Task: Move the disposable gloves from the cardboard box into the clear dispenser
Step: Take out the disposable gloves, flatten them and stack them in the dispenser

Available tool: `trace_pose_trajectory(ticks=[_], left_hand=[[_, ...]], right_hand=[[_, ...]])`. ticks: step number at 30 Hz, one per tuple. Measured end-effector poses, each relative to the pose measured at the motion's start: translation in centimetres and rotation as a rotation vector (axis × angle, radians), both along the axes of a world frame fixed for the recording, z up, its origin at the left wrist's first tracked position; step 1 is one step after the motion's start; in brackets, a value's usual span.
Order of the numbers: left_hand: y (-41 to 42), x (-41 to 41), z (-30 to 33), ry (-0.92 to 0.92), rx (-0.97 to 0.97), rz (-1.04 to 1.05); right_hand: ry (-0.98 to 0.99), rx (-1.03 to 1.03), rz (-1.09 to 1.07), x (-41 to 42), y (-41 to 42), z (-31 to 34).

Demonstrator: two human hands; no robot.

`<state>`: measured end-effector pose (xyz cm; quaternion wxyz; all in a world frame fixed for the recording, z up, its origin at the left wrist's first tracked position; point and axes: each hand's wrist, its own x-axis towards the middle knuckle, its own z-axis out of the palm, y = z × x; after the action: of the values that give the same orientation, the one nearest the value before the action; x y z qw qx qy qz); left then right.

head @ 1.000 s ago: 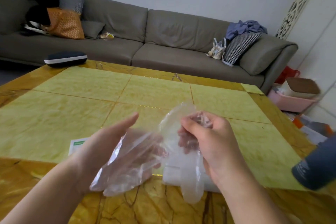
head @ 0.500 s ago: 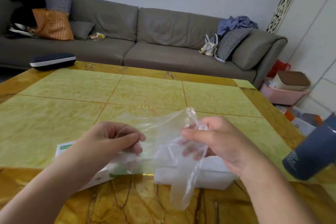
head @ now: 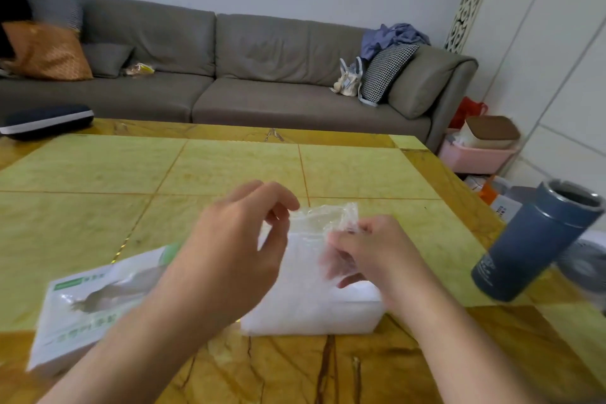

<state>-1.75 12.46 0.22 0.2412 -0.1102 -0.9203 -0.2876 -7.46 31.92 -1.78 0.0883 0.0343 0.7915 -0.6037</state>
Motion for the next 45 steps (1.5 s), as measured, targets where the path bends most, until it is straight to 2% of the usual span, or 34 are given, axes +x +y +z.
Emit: trace_pose_trajectory(ticks=[4,6,10,13,17,22,24,26,29,32,36,43,45], left_hand=[[3.2,-3.1,-3.0,-0.434,-0.242,-0.036],[3.5,-3.7,-4.3,-0.535,-0.329,-0.044],[2.9,-4.1,-5.0,-0.652,-0.325,-0.058],[2.8,-4.7,-4.9,-0.689,-0.367,-0.067],[3.0,-5.8,-4.7,-0.746,-0.464,-0.069],[2.8,-6.9,-5.2,-0.815,-0.488,-0.118],[2.9,-7.2,-5.7,-0.817,-0.485,-0.129],[3.0,-7.3,-6.0,-0.818,-0.479,-0.146],[3.1,-7.4,-6.2,-0.794,-0.500,-0.162],[3.0,-7.4,-6.1,-0.773,-0.559,-0.168],[2.6,-6.7,-5.4,-0.827,-0.500,-0.181],[2.2,-5.8,-3.7,-0.905,-0.454,-0.167],[2.6,-5.4,-2.8,-0.810,-0.441,-0.100]], right_hand=[[0.032,0.120,0.022,-0.3,0.0,-0.8],[0.096,0.269,0.020,-0.7,0.5,-1.2],[0.252,0.537,-0.036,-1.8,1.5,-2.2],[0.328,0.718,-0.053,-2.2,1.9,-2.5],[0.279,0.926,-0.036,-1.8,2.0,-2.3],[0.231,1.068,-0.023,-0.9,1.6,-0.9],[0.251,1.083,-0.024,-0.3,1.0,-0.3],[0.370,1.057,-0.001,-0.1,0.6,0.2],[0.500,0.900,0.205,0.1,-0.5,0.6],[0.384,0.839,0.353,0.2,-1.4,0.4],[0.220,0.978,0.377,-0.4,-0.6,-0.1],[0.107,1.153,0.434,0.2,-0.8,-0.4],[0.043,1.219,0.477,-0.1,-1.5,-0.5]])
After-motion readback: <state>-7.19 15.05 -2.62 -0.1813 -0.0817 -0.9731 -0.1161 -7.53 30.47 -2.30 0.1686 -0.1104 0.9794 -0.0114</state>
